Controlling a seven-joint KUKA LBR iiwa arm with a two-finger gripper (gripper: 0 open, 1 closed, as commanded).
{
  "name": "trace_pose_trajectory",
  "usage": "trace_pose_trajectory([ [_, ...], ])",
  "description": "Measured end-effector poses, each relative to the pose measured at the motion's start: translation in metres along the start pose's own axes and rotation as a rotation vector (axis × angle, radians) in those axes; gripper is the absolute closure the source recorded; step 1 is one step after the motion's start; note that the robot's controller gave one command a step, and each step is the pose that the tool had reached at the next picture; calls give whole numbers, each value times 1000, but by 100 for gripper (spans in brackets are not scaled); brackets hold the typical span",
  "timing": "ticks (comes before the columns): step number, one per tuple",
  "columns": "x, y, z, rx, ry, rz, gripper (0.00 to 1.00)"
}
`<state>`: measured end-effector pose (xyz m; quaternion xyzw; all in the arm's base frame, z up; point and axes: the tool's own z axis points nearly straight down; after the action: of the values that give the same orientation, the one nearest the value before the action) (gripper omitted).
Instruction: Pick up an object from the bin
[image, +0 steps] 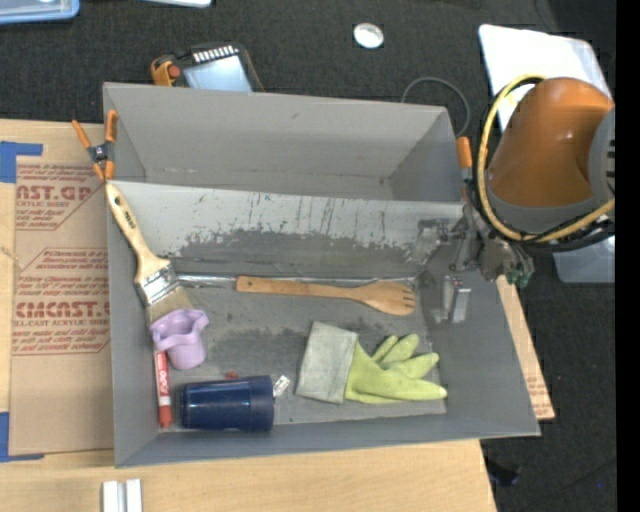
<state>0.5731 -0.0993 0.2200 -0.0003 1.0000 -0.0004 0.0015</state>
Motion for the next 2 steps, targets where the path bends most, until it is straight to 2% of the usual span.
trace_pose_trajectory([
  [1, -5, -5, 66, 1, -6, -10, 0],
  [2, 26, -14, 118, 0, -9, 107, 0],
])
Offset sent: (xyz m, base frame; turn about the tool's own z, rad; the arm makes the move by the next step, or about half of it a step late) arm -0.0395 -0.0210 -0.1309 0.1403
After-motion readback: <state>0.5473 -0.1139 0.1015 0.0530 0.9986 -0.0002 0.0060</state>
